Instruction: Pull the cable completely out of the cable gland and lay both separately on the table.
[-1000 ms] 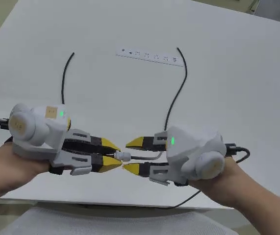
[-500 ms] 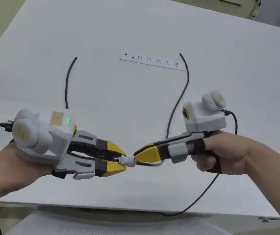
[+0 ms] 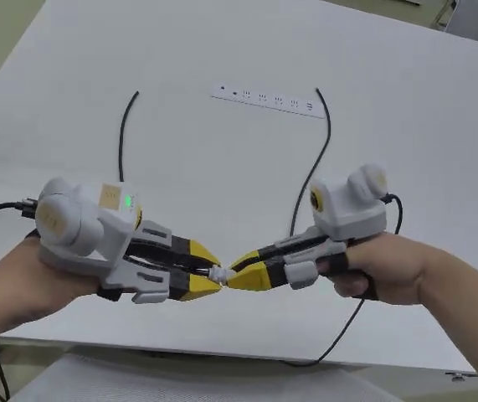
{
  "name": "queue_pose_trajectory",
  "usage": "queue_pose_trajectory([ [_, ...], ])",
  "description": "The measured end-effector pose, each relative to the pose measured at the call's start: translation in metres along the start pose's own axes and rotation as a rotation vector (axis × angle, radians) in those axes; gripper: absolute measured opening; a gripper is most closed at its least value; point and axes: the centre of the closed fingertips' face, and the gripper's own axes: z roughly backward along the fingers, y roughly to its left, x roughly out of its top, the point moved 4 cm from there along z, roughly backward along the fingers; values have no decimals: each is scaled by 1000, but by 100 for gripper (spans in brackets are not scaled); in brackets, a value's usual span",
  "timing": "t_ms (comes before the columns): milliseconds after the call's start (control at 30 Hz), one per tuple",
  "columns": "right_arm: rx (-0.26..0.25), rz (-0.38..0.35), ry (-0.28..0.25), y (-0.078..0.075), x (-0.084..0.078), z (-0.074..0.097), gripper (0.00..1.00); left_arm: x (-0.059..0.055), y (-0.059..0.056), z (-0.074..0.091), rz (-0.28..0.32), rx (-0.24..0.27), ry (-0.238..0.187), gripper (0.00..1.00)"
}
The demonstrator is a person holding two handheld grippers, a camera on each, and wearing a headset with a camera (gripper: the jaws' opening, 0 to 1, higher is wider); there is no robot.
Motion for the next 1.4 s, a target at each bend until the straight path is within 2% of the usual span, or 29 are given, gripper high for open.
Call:
queue_pose_trajectory([
  [33,-49,112,27,3,2,-1,8,0,1,1,14,1,-3,15],
  [100,-130,262,79,4,4,-1,8,0,1,2,33,1,-14,15],
  [133,-182,364,109,8,5,-2,8,0,1,3,44,-2,-26,15],
  [200,-267,497,147,8,7,-2,8,0,2,4,50,7,-41,15],
  [233,-309,610,194,12,6,-4,8,1,3,4,71,1,-51,15],
  [333,-363,686,247,16,2,-7,8,0,-1,2,66,-8,-44,15],
  [400,-356,663,238,16,-3,-9,8,-1,-3,0,58,-18,-31,15],
  [467,-374,649,227,14,-1,-6,9,-1,-2,0,55,-12,-34,15],
  [533,-384,590,191,12,1,-5,9,-1,-1,-1,57,-9,-39,15],
  [600,-400,561,121,10,9,-3,22,1,-1,-1,52,-8,-43,15],
  [633,-402,534,116,9,9,-1,25,2,-1,-1,49,-8,-42,15],
  [667,-387,501,113,10,8,2,23,2,0,-1,45,-6,-41,15],
  [700,-397,496,104,10,10,5,22,2,0,-1,42,-4,-40,15],
  [800,-458,367,61,8,10,20,27,4,2,1,34,4,-43,15],
  [867,-510,380,72,7,10,27,26,6,3,2,38,10,-49,15],
  [900,-573,389,109,6,7,31,25,7,3,3,41,14,-54,15],
  [933,-608,392,147,5,4,34,25,8,4,4,42,18,-59,15],
  [967,-666,416,172,5,2,35,26,9,5,5,47,24,-64,15],
  [1000,-709,447,152,3,6,36,28,9,5,5,49,25,-66,15],
  [1033,-733,446,146,5,4,34,29,10,6,6,52,29,-70,15],
  [1067,-722,437,148,8,2,30,29,10,7,7,56,32,-72,15],
  [1133,-731,441,149,11,0,25,29,10,8,7,55,38,-67,15],
  [1200,-785,473,152,11,2,24,26,11,7,7,50,40,-67,15],
  [1233,-800,473,137,11,3,22,26,12,8,7,50,41,-69,15],
  [1267,-801,474,133,11,2,19,27,13,7,7,50,42,-72,15],
  [1300,-823,484,139,10,1,17,26,14,8,7,56,44,-75,15],
  [1333,-837,492,147,9,1,17,25,15,8,7,56,47,-76,15],
  [1400,-864,509,125,10,3,14,21,16,8,7,58,51,-77,15],
])
